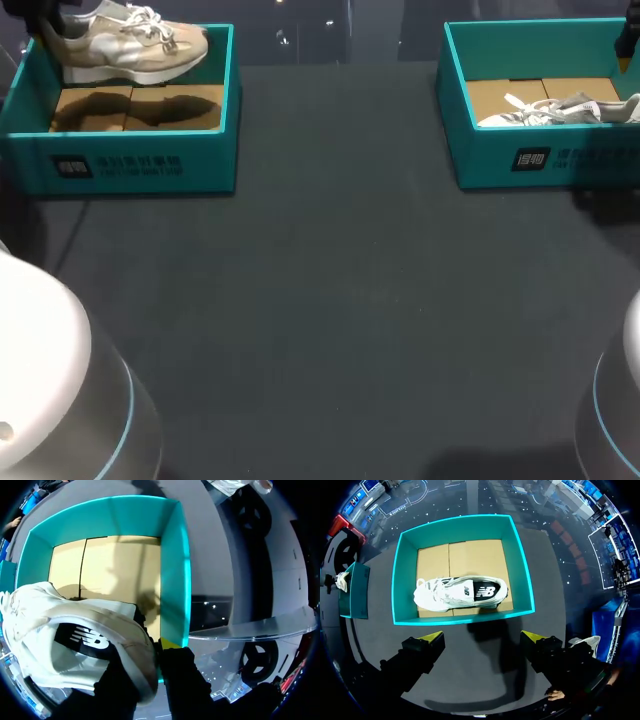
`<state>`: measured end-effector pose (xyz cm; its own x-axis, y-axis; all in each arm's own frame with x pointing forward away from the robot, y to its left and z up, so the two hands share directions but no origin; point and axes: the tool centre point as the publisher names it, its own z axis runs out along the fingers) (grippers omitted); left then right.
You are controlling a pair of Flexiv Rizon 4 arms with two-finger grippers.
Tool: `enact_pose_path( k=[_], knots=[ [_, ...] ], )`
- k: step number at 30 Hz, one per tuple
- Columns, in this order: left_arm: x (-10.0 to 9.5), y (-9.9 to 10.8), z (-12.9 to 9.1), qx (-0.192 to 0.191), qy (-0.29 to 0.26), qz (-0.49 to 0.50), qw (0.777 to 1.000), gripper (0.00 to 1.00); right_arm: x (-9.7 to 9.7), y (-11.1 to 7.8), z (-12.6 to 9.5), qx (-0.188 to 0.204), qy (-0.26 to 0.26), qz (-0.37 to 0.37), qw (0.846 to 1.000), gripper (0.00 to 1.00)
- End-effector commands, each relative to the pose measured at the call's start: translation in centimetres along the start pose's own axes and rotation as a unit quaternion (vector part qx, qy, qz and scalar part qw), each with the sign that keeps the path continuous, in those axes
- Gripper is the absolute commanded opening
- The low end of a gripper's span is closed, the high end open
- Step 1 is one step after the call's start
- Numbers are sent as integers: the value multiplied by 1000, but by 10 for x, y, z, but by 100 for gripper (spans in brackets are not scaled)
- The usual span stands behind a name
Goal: Take the shoe out of the shoebox, open the shoe tongue, remove and reinsert the insole, then place the shoe into the shoebox
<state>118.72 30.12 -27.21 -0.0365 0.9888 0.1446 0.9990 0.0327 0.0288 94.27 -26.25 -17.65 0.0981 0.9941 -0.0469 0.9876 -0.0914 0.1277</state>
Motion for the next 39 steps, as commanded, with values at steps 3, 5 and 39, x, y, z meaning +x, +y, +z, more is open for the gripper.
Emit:
enact_pose_path(
  k=[3,5,39],
  knots=[
    [5,-16,-35,-14,12,-7,1000,0,0,-1,0,-1,-1,1,1000,100],
    [7,-19,-45,-21,16,-11,1000,0,0,-1,0,-1,-1,1,1000,100],
    [-69,-211,-188,-124,38,37,991,0,0,-1,0,-1,-1,1,1000,100]
  ],
)
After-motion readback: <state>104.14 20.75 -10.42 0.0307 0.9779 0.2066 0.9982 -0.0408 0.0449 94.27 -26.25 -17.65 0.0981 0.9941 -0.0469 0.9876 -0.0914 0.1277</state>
